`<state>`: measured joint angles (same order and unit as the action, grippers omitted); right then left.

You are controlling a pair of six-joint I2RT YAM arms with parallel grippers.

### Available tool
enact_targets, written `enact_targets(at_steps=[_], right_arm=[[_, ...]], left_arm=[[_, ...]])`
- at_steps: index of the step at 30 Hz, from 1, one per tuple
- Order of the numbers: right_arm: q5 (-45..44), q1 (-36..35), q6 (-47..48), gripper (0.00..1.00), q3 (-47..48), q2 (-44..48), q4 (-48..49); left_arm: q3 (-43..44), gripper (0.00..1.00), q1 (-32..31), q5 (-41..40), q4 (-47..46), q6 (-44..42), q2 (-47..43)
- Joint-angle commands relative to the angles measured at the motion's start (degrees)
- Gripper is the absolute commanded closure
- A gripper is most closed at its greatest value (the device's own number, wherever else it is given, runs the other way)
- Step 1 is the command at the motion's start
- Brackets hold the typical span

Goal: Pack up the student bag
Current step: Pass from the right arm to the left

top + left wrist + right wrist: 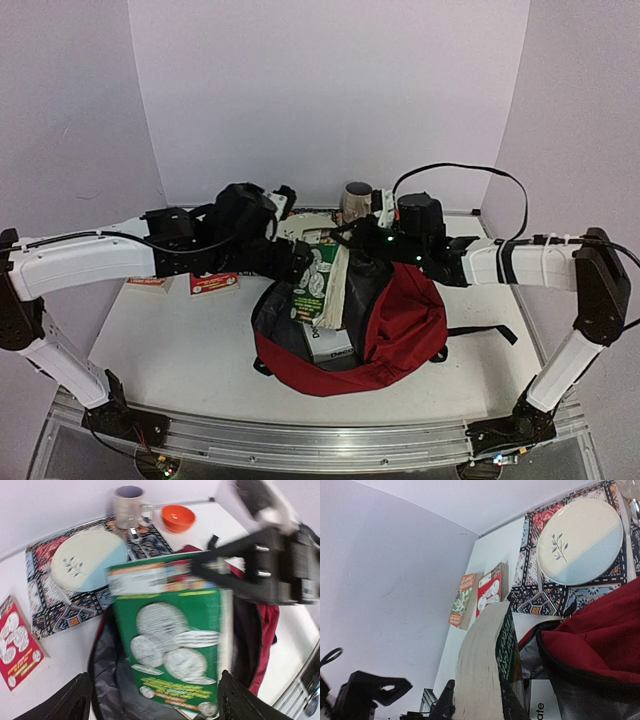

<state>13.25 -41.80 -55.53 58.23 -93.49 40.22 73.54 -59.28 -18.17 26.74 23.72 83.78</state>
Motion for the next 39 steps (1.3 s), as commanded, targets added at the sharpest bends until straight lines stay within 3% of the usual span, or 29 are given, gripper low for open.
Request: enact_targets(at_steps=[1, 5, 11, 18, 30, 39], right_arm=[[-0.57, 1.25, -3.15, 1.00, -2.61, 6.90, 15.42], [-2.97, 1.46, -4.84, 1.00, -6.06, 9.39, 22.21], [-5.54, 1.50, -8.27, 1.00, -9.04, 10.12, 32.70], [-8.97, 1.47, -13.66, 1.00, -11.30, 8.02, 44.32], [-10.26, 1.54, -18.73, 1.00, -9.70, 2.74, 57.66], [-10.73, 1.51, -18.09, 1.00, -7.27, 2.59, 60.39]], left_arm=[[-7.53, 0.08, 7.95, 7.91, -11.00, 7.50, -7.58], [-13.04, 0.01, 9.68, 9.72, -17.38, 11.33, -11.31], [-22.58, 0.01, 15.69, 20.70, -30.97, 20.27, -13.14], [-28.18, 0.00, 16.65, 27.00, -44.08, 27.07, -12.88], [-32.34, 0.01, 16.66, 29.37, -57.35, 40.42, -7.18], [-33.38, 0.01, 16.74, 29.58, -58.92, 47.03, -3.16]])
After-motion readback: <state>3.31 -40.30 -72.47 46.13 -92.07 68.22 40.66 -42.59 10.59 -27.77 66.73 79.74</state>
